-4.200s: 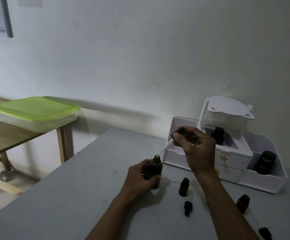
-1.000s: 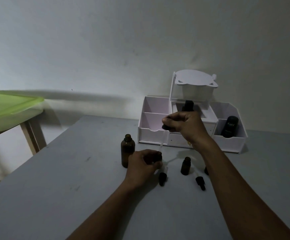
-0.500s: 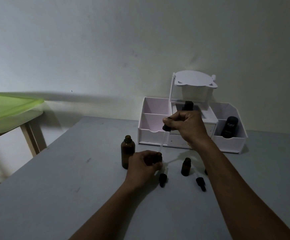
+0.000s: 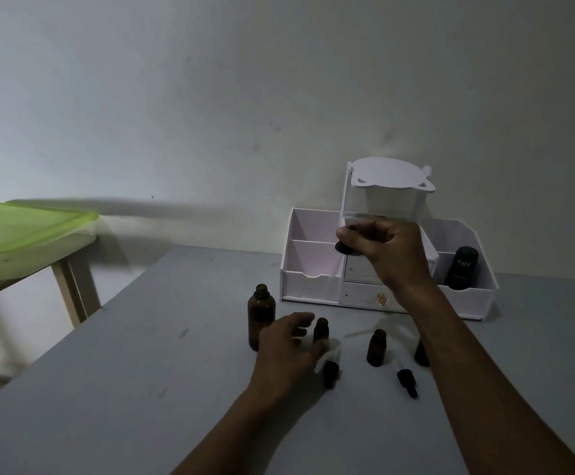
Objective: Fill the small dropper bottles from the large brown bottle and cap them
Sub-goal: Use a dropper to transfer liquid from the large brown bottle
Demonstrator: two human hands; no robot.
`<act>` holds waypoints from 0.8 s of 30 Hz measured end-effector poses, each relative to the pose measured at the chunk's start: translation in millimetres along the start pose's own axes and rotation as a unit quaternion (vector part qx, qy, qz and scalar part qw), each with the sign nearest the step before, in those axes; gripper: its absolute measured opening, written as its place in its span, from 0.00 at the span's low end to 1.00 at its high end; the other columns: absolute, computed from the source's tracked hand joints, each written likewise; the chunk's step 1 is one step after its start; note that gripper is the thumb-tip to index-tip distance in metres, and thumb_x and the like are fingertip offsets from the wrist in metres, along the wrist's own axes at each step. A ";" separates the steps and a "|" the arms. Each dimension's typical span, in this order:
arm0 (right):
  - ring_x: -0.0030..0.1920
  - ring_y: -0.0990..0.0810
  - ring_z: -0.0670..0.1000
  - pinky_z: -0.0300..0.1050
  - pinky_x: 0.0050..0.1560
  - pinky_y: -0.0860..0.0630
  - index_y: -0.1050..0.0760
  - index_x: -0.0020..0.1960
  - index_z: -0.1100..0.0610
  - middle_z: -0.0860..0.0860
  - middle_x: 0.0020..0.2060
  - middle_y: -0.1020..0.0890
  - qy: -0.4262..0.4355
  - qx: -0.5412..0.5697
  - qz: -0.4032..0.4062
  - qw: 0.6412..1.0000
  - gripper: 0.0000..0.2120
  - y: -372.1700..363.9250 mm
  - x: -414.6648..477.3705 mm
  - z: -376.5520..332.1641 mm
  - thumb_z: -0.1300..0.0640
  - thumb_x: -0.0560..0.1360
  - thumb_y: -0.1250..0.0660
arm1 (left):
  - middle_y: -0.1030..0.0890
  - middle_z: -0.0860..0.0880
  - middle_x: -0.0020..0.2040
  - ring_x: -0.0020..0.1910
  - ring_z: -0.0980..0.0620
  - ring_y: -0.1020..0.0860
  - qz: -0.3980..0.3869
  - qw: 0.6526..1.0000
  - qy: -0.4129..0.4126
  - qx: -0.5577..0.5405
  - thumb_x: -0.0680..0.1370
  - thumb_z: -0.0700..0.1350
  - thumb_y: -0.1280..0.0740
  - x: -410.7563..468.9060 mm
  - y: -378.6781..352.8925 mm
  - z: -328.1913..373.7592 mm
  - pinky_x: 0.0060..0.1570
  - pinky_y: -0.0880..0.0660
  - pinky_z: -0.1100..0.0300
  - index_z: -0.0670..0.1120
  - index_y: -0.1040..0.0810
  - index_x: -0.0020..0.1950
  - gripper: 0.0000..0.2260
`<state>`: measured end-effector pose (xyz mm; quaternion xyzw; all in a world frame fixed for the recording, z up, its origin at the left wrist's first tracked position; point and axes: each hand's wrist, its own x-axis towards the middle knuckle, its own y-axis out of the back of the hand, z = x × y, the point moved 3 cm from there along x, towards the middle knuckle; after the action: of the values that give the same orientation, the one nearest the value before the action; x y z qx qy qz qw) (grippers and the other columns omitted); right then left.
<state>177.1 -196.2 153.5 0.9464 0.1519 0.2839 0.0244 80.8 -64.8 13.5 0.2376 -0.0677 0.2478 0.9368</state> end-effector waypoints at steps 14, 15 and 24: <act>0.38 0.13 0.52 0.46 0.45 0.16 0.16 0.44 0.57 0.52 0.35 0.13 0.059 0.099 0.043 0.992 0.03 -42.5 -2.1 -52.6 0.62 0.71 0.24 | 0.16 0.57 0.45 0.46 0.61 0.18 0.219 0.970 -0.079 -0.073 0.73 0.47 0.25 20.6 115.8 -10.5 0.49 0.18 0.56 0.51 0.16 0.52 0.09; 0.39 0.13 0.52 0.49 0.47 0.16 0.15 0.44 0.57 0.52 0.35 0.13 0.051 0.090 0.038 0.994 0.03 -48.7 -2.6 -48.6 0.62 0.71 0.24 | 0.15 0.57 0.46 0.47 0.59 0.17 0.192 0.975 -0.045 -0.098 0.71 0.51 0.25 23.1 113.1 -21.4 0.51 0.19 0.52 0.52 0.16 0.53 0.12; 0.40 0.13 0.51 0.56 0.53 0.18 0.15 0.42 0.54 0.50 0.36 0.13 0.025 0.045 0.011 0.999 0.01 -78.3 0.1 -17.2 0.58 0.71 0.24 | 0.14 0.54 0.47 0.50 0.57 0.17 0.061 0.987 -0.036 -0.143 0.64 0.53 0.27 27.9 98.6 -40.9 0.48 0.23 0.66 0.50 0.14 0.52 0.18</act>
<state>146.3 -122.2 157.6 0.9409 0.1544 0.3004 -0.0256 56.5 42.1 25.0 0.1051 -0.1503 0.2833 0.9413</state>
